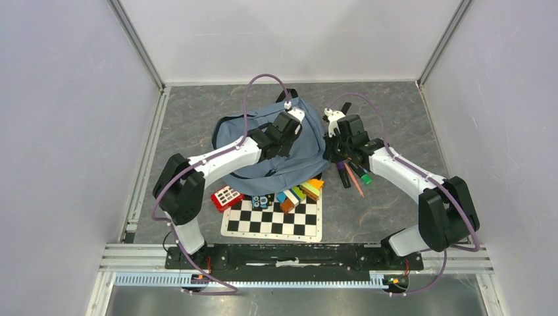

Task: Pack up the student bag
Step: Unzip the student bag at the center of the board.

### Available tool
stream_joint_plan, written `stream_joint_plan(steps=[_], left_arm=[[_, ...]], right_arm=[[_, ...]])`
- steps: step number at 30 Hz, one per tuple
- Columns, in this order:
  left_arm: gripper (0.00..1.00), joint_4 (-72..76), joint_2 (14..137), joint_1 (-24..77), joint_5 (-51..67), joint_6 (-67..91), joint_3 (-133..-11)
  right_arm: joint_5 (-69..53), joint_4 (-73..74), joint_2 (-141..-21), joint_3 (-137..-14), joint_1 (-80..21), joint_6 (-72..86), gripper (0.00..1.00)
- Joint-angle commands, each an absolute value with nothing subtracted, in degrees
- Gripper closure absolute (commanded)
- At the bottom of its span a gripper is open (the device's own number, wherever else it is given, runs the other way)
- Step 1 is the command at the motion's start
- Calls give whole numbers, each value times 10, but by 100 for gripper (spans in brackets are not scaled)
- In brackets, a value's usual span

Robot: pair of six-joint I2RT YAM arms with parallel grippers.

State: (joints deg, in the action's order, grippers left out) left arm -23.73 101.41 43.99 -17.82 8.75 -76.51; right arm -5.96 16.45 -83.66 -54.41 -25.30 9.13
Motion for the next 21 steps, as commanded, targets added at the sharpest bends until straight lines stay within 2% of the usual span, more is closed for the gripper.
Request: stream_joint_plan(steps=[1,21], left_arm=[[98,-193,1012,421,-201,111,-816],[98,-189,1111,281,-114,102,-916]], right_arm=[[-26,177,-833,-561,-250,72,100],[-9,183,-836,-565,-250,53,100]])
